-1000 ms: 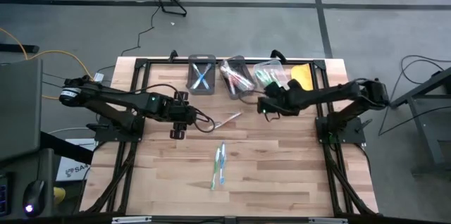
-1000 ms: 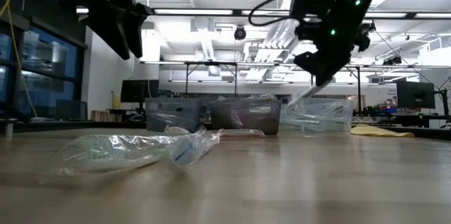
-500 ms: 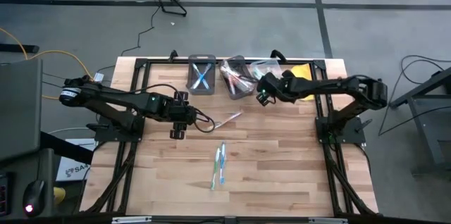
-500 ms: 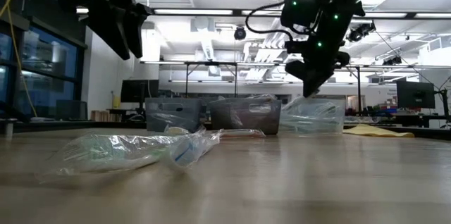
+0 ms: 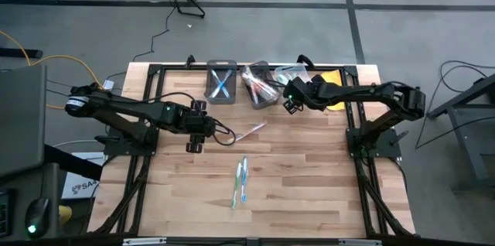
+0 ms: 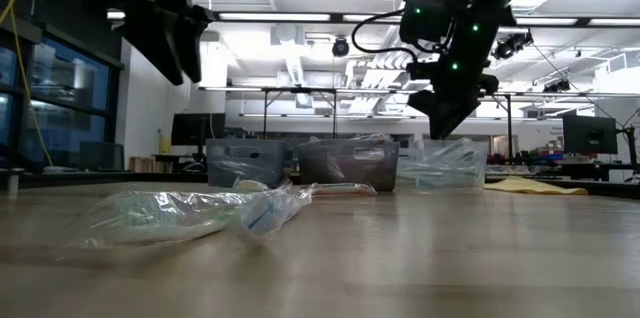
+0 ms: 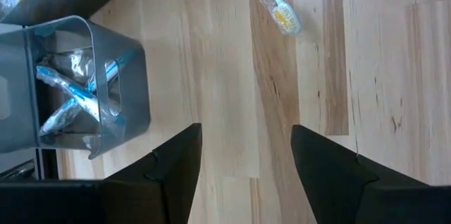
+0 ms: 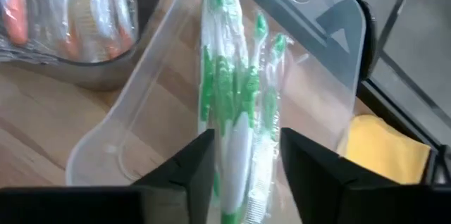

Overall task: Pick & Place Toothbrushes
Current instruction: Put the orange toothbrush into the right black bin

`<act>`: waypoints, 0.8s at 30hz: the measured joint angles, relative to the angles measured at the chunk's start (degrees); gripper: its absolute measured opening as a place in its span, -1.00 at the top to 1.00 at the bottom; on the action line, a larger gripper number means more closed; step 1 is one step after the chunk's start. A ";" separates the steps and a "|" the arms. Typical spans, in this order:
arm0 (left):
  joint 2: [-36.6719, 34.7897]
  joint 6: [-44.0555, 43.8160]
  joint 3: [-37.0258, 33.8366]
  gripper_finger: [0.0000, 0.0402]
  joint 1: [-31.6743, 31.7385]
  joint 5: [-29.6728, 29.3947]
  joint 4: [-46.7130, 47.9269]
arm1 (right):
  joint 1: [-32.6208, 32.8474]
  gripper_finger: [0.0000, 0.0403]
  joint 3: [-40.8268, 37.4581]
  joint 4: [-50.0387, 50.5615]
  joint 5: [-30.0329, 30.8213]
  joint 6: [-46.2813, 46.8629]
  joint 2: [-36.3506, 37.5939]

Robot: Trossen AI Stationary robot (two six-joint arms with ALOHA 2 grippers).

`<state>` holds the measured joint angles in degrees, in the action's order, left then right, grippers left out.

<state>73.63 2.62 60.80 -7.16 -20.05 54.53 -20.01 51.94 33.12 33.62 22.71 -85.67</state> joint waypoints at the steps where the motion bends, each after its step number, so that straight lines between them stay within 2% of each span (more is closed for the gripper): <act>1: 0.00 -0.24 0.00 -0.05 -0.01 0.02 0.12 | 0.12 0.18 0.01 0.34 0.24 0.41 0.36; 5: 0.00 -1.22 -0.34 -0.05 0.00 0.19 -0.62 | 2.31 0.01 0.00 1.23 -0.27 1.54 3.92; 8: 0.00 -0.78 -2.65 -0.05 0.02 1.39 -4.52 | 5.51 -0.04 0.00 1.66 -0.30 2.80 7.64; 12: 0.02 -0.18 -8.29 -0.05 0.02 1.74 -15.92 | 11.12 -0.03 0.00 2.54 2.75 4.80 12.59; 15: 0.02 0.17 -12.02 -0.05 0.02 4.40 -23.82 | 16.18 0.00 0.00 2.47 6.12 5.13 14.76; 19: 0.02 -0.75 -15.43 -0.05 0.02 5.55 -30.50 | 22.37 0.04 0.00 2.14 9.65 5.78 15.56; 24: 1.64 -3.84 -19.70 -0.05 0.02 5.59 -42.42 | 28.97 0.05 0.00 1.10 10.34 10.09 14.74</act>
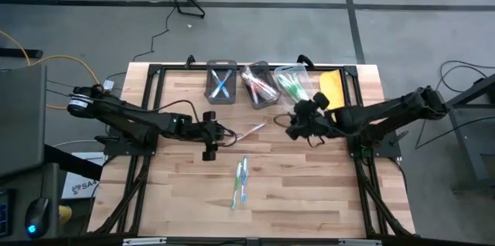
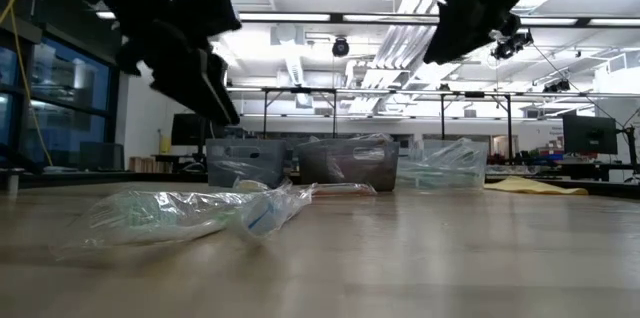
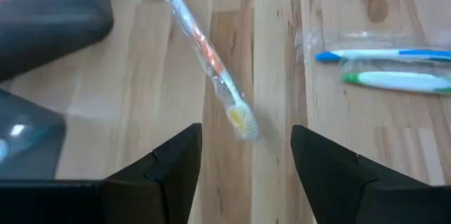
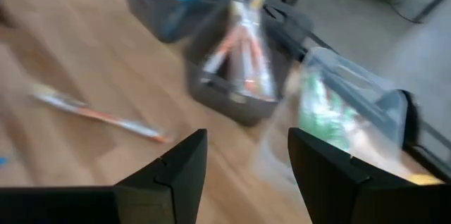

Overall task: Pick & Place Toothbrushes
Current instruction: Put the orange toothbrush into the right black bin

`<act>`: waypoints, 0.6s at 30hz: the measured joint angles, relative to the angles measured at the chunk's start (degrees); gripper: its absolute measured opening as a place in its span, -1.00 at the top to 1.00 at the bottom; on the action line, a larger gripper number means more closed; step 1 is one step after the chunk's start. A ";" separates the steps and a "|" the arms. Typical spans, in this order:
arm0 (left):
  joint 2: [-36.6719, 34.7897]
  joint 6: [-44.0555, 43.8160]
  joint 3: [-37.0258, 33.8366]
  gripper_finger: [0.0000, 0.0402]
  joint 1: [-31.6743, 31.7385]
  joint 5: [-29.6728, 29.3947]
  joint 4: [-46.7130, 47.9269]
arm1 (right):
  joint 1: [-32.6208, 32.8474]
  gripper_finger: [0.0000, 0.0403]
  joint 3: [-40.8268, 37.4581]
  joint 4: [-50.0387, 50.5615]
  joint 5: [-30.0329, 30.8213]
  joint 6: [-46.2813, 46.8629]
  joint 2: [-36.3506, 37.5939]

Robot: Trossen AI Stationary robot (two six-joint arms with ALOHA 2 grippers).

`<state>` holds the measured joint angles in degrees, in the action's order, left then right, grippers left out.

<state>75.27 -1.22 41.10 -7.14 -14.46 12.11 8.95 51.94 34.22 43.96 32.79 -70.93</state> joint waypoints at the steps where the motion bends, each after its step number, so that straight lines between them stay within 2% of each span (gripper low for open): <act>1: 0.65 -0.57 -0.72 -0.05 0.00 -0.04 -1.68 | 1.37 0.05 0.00 -0.42 0.61 0.66 -0.29; 5: 4.30 -1.91 -1.66 -0.05 0.00 -0.20 -8.17 | 5.97 0.05 0.00 -3.01 3.85 1.91 -1.66; 11: 11.04 -2.38 -1.55 -0.05 0.02 -2.61 -15.55 | 9.59 0.05 0.00 -7.21 4.20 1.87 -3.77; 18: 15.99 -2.36 -1.61 -0.06 0.04 -4.11 -16.49 | 11.48 0.05 0.00 -8.37 4.11 1.77 -6.60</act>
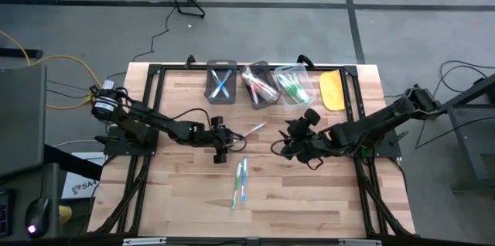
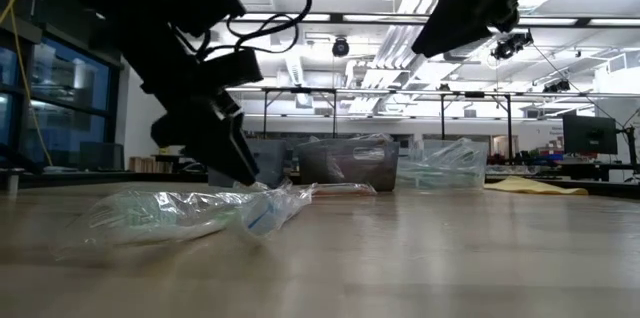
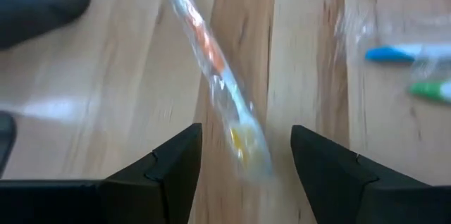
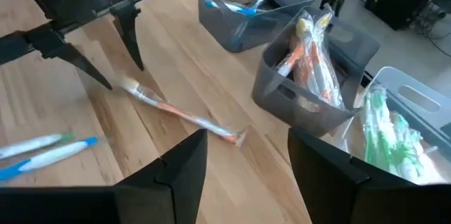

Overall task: Pick & Place Toothbrushes
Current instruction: Put the orange toothbrush into the right black bin

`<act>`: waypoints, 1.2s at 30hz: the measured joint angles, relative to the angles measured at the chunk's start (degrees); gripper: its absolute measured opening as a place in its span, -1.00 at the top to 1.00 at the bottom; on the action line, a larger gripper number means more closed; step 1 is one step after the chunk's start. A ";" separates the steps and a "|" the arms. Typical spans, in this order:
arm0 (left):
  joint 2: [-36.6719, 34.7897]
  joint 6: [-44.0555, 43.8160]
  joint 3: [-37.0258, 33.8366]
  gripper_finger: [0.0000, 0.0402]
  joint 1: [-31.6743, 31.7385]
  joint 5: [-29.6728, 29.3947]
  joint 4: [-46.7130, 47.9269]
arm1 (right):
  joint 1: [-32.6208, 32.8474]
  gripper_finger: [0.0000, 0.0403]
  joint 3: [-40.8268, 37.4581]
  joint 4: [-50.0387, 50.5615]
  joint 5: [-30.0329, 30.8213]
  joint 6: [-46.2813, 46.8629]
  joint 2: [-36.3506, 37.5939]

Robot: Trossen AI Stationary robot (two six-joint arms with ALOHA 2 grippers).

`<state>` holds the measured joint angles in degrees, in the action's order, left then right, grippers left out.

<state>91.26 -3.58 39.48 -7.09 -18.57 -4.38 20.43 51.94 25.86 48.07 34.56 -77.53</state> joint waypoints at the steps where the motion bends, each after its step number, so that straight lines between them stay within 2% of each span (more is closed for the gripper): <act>1: 0.54 0.07 0.06 -0.06 0.00 -0.34 -0.81 | 0.15 0.05 0.00 -0.04 -0.01 0.03 -0.30; 16: 1.80 0.48 0.04 -0.06 -0.02 -0.11 -0.18 | 0.21 0.05 0.00 -2.96 -0.21 0.14 -2.45; 25: 5.53 1.82 0.31 -0.01 -0.02 -0.42 -4.03 | 0.21 0.05 0.00 -4.49 -0.22 -0.27 -2.45; 28: 5.38 1.80 0.31 0.16 -0.04 -0.11 -3.85 | 0.21 0.05 0.00 -4.55 -0.22 -0.28 -2.45; 36: 5.21 1.32 0.24 0.88 -0.07 1.44 -2.92 | 0.25 0.05 0.00 -4.64 -1.08 -0.14 -2.45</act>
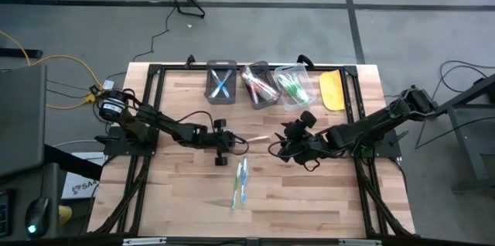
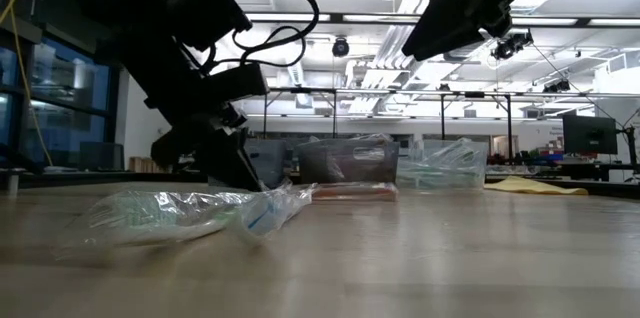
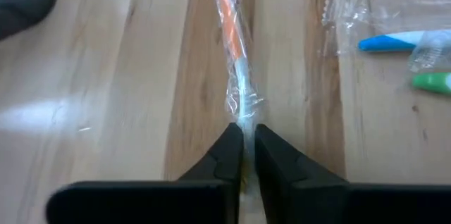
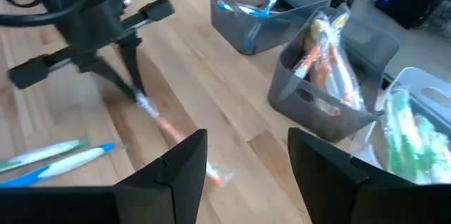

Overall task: Pick & Place Toothbrushes
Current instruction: Put the orange toothbrush into the right black bin

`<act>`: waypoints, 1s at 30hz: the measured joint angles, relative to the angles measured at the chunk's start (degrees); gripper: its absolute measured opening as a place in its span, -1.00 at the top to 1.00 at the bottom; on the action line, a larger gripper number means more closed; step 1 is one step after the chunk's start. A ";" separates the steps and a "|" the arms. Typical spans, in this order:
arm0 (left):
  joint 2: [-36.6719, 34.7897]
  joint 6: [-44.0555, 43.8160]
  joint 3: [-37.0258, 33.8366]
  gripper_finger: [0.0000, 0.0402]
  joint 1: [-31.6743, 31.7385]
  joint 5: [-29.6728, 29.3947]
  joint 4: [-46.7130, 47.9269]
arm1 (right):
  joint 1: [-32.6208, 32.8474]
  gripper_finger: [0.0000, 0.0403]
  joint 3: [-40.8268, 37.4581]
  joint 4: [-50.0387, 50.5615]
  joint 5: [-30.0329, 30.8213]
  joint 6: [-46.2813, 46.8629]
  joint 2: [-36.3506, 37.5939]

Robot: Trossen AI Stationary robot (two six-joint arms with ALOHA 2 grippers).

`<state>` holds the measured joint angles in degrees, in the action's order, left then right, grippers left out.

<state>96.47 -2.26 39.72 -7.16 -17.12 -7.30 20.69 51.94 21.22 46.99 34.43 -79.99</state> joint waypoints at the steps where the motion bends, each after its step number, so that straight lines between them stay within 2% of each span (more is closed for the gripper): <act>1: -0.02 0.00 0.00 0.92 0.02 -0.02 0.12 | 0.00 0.05 0.00 -0.20 -0.59 0.03 0.00; 6: -0.52 2.00 -0.08 0.91 0.02 -0.57 0.54 | 0.39 0.05 0.00 -3.70 -3.77 -2.03 -1.83; 13: -3.09 9.49 2.53 0.96 -1.12 -2.68 5.36 | 0.50 0.05 0.02 -14.17 -11.49 -13.09 -9.37; 18: -4.21 12.58 6.50 0.96 -2.42 -4.72 10.92 | -0.22 0.05 0.02 -22.61 -11.07 -22.90 -15.73; 21: -4.27 12.70 8.79 0.96 -2.71 -5.37 13.79 | -0.59 0.05 0.00 -23.63 -11.00 -26.68 -18.41; 26: -4.31 13.02 10.36 0.96 -2.71 -5.99 15.84 | -1.67 0.05 0.00 -23.69 -10.75 -27.03 -21.86; 30: -4.31 13.03 11.21 0.96 -2.73 -5.95 17.33 | -2.35 0.05 0.00 -23.62 -5.55 -27.20 -23.32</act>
<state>92.16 10.76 50.93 -9.89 -23.08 10.03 18.34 51.94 -2.40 41.44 7.23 -103.31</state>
